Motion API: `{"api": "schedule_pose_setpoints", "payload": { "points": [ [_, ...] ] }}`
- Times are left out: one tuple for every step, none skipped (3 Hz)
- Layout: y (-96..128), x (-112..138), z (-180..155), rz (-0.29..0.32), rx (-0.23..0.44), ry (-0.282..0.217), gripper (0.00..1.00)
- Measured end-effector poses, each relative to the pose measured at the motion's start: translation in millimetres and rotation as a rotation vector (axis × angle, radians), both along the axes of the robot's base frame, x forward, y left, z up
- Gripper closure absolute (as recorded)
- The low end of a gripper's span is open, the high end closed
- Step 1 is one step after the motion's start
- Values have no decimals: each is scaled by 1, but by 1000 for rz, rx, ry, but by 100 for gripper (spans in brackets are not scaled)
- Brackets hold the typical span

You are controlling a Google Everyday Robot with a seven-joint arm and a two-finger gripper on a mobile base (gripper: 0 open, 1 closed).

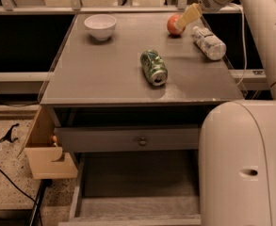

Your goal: Place apple into middle drawer

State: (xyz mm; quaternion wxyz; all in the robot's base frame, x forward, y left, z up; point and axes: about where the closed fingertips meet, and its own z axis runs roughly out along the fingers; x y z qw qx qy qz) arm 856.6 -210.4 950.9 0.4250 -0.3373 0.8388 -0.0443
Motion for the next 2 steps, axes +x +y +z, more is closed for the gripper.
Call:
{"api": "schedule_pose_setpoints", "payload": {
  "points": [
    [6,18,-10,10,10,-33,0],
    [10,29,-18,7,19,-48,0]
  ]
}}
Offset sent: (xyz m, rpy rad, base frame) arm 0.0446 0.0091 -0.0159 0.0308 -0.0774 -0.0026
